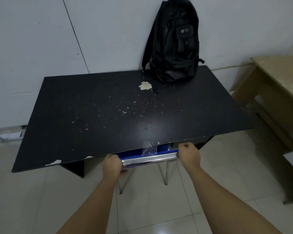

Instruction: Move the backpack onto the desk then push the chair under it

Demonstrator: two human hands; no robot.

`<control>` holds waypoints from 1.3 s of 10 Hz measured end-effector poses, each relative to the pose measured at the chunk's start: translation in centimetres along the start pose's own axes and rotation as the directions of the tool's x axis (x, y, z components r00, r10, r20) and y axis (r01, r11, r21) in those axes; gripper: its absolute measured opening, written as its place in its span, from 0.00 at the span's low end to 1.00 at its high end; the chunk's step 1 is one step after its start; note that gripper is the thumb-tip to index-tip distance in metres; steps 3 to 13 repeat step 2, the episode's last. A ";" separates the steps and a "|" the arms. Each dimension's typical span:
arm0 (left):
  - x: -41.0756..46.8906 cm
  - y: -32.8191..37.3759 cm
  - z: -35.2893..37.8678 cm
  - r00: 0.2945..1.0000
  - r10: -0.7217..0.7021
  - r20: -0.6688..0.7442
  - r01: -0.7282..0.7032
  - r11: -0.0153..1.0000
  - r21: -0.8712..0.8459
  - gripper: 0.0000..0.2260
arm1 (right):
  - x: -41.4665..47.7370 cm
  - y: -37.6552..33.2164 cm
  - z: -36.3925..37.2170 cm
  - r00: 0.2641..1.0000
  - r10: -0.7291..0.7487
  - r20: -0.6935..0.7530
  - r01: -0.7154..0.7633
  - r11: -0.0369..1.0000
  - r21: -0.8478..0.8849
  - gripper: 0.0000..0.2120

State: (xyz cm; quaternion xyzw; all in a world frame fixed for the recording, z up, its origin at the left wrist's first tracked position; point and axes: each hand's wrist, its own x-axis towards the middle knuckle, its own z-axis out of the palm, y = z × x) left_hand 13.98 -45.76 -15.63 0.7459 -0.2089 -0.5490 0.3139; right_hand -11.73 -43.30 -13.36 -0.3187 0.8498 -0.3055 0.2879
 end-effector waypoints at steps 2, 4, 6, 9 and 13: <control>-3.3 3.3 -2.5 0.907 0.411 0.093 -0.378 0.694 0.613 0.10 | -3.7 -0.9 -1.9 0.970 -0.186 0.156 0.221 0.942 -0.254 0.23; -3.3 3.3 -2.5 0.907 0.411 0.093 -0.378 0.694 0.613 0.10 | -3.7 -0.9 -1.9 0.970 -0.186 0.156 0.221 0.942 -0.254 0.23; -3.3 3.3 -2.5 0.907 0.411 0.093 -0.378 0.694 0.613 0.10 | -3.7 -0.9 -1.9 0.970 -0.186 0.156 0.221 0.942 -0.254 0.23; -3.3 3.3 -2.5 0.907 0.411 0.093 -0.378 0.694 0.613 0.10 | -3.7 -0.9 -1.9 0.970 -0.186 0.156 0.221 0.942 -0.254 0.23; -3.3 3.3 -2.5 0.907 0.411 0.093 -0.378 0.694 0.613 0.10 | -3.7 -0.9 -1.9 0.970 -0.186 0.156 0.221 0.942 -0.254 0.23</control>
